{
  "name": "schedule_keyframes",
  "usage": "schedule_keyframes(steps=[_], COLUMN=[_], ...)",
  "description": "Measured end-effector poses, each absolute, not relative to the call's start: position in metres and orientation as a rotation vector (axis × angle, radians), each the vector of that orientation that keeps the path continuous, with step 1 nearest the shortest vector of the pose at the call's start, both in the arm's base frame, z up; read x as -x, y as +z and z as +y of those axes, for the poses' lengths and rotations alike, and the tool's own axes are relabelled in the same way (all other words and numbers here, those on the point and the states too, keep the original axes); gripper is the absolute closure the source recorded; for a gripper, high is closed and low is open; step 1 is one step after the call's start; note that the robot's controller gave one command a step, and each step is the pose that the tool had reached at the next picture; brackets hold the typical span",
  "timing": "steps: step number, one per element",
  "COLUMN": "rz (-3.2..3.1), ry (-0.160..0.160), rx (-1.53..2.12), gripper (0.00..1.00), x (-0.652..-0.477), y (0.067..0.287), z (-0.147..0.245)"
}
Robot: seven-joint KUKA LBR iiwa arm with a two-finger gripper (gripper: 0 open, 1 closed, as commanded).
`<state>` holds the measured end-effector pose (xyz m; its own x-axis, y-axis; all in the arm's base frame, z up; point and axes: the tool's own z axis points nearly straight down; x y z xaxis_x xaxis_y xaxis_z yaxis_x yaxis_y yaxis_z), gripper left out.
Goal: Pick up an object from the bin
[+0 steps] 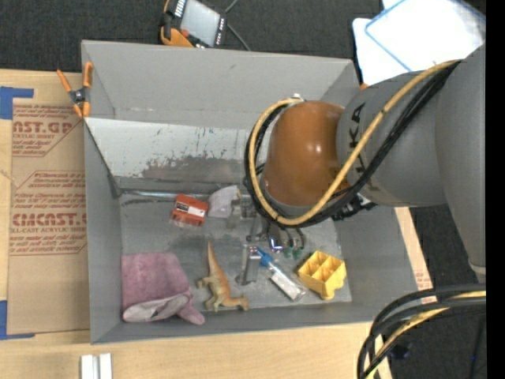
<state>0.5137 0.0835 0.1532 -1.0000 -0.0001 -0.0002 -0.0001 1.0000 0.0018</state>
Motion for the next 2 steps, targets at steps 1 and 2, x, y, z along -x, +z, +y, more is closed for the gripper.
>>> schedule_keyframes(steps=[1, 2], rz=[3.141, 3.146], ry=[0.003, 0.004], rx=[0.0, -0.039], gripper=[0.0, 0.0], x=[-0.514, -0.483], y=[0.153, 0.111], z=[0.084, 0.097])
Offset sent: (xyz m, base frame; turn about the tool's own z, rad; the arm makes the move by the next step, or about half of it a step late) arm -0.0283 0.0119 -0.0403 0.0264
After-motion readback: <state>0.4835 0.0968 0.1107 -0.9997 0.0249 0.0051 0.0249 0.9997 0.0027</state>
